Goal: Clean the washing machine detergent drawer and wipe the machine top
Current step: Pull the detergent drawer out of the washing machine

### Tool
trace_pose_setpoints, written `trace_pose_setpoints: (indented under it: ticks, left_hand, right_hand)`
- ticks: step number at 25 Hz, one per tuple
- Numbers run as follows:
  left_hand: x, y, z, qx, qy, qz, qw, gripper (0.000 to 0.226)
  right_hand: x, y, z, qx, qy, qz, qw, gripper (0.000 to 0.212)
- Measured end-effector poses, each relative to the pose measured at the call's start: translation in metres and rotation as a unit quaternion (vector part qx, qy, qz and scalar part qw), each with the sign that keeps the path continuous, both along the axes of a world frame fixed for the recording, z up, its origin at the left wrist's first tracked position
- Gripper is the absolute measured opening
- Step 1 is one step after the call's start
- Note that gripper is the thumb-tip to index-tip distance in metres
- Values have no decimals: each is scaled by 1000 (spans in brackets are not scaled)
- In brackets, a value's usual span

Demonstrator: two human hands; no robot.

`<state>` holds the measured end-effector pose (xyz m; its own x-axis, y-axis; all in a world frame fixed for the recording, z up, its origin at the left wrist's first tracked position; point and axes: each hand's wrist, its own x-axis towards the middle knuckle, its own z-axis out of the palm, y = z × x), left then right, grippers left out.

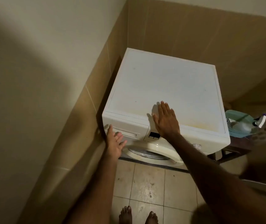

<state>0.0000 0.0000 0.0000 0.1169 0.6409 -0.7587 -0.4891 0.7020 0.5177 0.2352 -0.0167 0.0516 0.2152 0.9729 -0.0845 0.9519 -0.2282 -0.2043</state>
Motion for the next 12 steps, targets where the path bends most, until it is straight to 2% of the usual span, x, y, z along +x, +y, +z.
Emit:
trace_pose_setpoints:
  ticks: [4,9,12]
  left_hand:
    - [10,-4,-10,-20,-133,59,989,86]
    - [20,7,-17,2,-183,103,978,65]
    - [25,8,-25,7,-185,93,978,69]
  right_hand:
    - [5,6,-18,-41,-14,15,999,70]
    - [8,5,-29,-49,-18,36,998,73]
    - [7,4,-31,-39,-20,34,998,73]
